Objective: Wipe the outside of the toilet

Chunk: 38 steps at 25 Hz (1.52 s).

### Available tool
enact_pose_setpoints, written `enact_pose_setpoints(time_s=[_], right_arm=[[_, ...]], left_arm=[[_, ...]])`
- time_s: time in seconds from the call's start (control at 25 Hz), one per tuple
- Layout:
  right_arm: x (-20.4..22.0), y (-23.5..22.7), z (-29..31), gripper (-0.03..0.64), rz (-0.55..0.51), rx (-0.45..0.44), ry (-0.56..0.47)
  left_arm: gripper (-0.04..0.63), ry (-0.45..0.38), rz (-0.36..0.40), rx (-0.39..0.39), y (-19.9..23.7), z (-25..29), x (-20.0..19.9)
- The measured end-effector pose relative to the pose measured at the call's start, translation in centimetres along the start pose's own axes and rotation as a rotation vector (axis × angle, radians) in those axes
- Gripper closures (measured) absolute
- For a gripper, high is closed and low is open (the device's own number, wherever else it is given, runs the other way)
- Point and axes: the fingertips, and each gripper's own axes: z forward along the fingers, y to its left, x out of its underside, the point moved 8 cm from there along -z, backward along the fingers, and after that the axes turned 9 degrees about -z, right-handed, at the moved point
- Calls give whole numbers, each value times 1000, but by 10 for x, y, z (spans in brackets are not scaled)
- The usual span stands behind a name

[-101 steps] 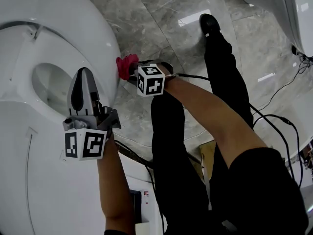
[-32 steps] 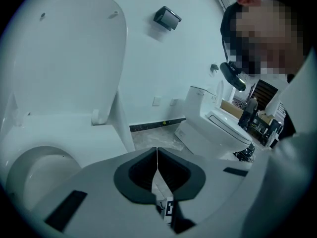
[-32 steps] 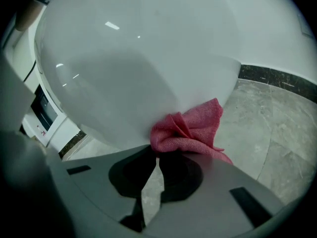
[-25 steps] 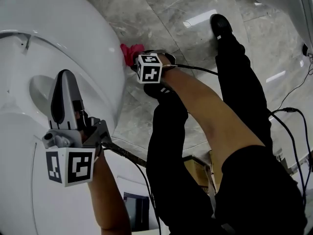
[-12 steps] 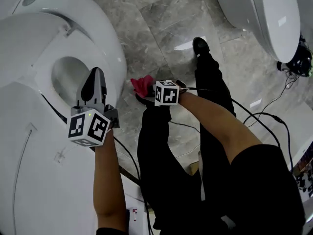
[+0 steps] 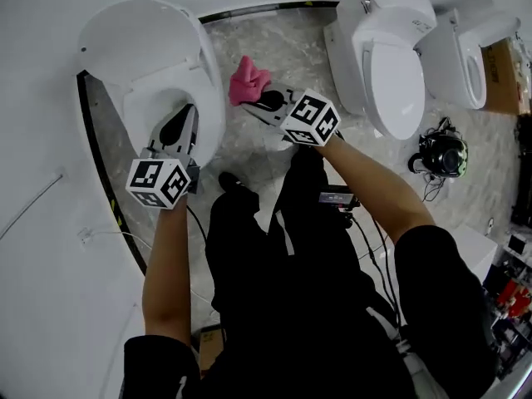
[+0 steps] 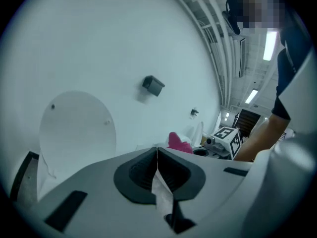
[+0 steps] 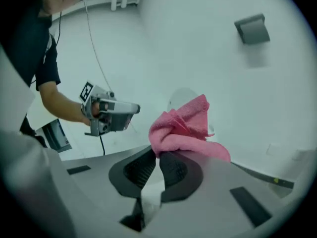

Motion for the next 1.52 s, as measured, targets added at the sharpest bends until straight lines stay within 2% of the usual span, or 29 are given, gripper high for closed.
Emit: enact_pose_setpoints(time_s=[0.12, 0.28, 0.44, 0.64, 0.8, 1.0, 1.2, 1.52], right_arm=[[-91, 8, -36, 569, -47, 108, -122], [-186, 28, -73, 569, -93, 211, -288], [-246, 47, -105, 569, -121, 260, -444], [-292, 70, -158, 569, -120, 324, -598], [-289, 90, -192, 569, -116, 412, -629], [-255, 115, -240, 569, -137, 513, -613], [-205, 148, -286, 569, -298, 587, -510], [-129, 198, -327, 569, -176, 530, -552]], left_arm=[[577, -109, 38, 24, -16, -39, -61], [577, -195, 102, 31, -30, -86, -125], [577, -270, 135, 28, -46, -123, -164], [577, -357, 186, 4, -83, -159, -198], [577, -451, 218, -50, -106, -190, -197], [577, -531, 254, -144, -138, -234, -183], [577, -520, 286, -231, -180, -252, -147], [577, -463, 250, -276, -254, -267, -58]])
